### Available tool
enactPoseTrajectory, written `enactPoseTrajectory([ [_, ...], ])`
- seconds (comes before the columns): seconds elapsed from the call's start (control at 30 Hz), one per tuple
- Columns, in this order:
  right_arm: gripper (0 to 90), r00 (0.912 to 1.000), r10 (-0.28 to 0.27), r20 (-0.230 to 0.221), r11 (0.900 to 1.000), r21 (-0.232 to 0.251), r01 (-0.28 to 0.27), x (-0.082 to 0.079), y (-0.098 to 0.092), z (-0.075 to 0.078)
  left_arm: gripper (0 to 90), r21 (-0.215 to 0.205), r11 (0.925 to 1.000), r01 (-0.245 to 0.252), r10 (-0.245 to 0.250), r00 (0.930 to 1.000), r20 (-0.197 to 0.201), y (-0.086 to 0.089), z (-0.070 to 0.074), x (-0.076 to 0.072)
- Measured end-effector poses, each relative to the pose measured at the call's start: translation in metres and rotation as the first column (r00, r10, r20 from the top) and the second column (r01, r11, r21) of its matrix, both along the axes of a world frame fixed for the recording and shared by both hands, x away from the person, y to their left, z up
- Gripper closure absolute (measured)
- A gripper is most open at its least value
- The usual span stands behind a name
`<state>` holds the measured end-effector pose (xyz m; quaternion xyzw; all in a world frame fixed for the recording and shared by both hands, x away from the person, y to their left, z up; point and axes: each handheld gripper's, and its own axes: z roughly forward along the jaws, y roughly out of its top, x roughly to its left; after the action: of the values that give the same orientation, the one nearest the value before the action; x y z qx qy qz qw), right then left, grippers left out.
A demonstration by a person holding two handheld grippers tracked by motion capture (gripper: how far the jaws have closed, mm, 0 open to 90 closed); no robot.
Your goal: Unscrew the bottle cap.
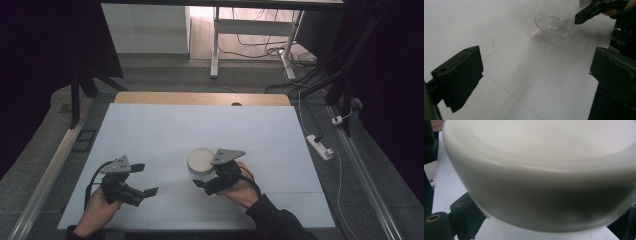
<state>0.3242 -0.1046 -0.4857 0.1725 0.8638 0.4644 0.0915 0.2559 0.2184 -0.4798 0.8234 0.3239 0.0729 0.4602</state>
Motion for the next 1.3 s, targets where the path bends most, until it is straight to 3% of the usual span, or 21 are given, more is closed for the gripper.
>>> enactPoseTrajectory([
  [0.23,6.7,0.9999,0.011,0.002,1.0,0.013,-0.011,-0.001,0.0,0.0,0.0,0.017,0.9984,0.054,-0.055,0.9969,0.056,-0.02,0.017,0.012],
  [0.5,6.7,0.9998,0.022,0.001,0.999,0.026,-0.022,-0.001,0.0,0.0,0.0,0.025,0.9906,0.134,-0.136,0.9865,0.092,-0.046,0.033,0.031],
  [0.67,6.8,0.9995,0.031,0.005,0.999,0.029,-0.031,-0.001,0.0,0.0,0.0,0.035,0.9817,0.187,-0.19,0.9767,0.1,-0.06,0.037,0.044],
  [0.87,6.8,0.9989,0.045,0.012,0.998,0.032,-0.046,-0.002,0.0,0.001,0.0,0.055,0.9619,0.268,-0.273,0.9549,0.118,-0.077,0.044,0.053],
  [1.1,6.7,0.9976,0.068,0.016,0.997,0.039,-0.068,-0.003,0.001,0.001,0.0,0.07,0.9284,0.365,-0.371,0.9219,0.112,-0.094,0.047,0.065],
  [1.3,6.7,0.9961,0.086,0.021,0.996,0.039,-0.086,-0.004,0.001,0.001,3.4,0.043,0.9066,0.42,-0.422,0.9013,0.097,-0.104,0.044,0.074],
])
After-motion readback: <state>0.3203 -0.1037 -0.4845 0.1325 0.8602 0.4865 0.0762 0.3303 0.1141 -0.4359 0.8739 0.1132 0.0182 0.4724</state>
